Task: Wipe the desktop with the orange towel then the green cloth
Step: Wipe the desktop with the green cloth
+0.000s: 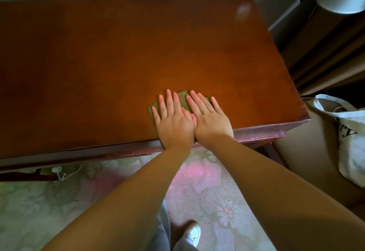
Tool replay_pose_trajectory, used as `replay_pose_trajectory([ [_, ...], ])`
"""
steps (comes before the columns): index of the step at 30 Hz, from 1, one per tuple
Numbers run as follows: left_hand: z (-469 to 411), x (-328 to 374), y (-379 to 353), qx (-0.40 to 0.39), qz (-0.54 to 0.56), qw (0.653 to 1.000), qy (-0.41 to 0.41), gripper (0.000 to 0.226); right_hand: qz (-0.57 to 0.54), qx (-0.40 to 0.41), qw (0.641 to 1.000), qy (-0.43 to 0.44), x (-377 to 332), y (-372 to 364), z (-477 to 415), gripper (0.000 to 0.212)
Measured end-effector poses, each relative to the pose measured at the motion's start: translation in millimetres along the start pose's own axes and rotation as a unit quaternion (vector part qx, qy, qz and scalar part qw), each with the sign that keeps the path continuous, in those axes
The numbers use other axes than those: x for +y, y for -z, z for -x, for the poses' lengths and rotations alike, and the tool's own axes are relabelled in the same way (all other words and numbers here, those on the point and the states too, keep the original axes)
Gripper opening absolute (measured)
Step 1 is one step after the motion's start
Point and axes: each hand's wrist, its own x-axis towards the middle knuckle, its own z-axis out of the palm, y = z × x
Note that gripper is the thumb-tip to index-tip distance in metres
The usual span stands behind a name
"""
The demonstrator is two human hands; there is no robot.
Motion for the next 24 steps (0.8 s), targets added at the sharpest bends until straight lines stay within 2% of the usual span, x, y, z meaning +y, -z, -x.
replay_pose_trajectory([
  [8,-28.8,31.9,-6.8,-0.024,-0.012,1.000,-0.014,0.059,-0.011,0.002,1.000,-0.016,34.5,6.5,-19.9,0.052],
  [24,-168.7,47.4,-12.4,-0.007,-0.049,0.998,-0.032,0.059,-0.047,0.016,0.999,-0.021,68.8,23.4,-154.1,0.051],
])
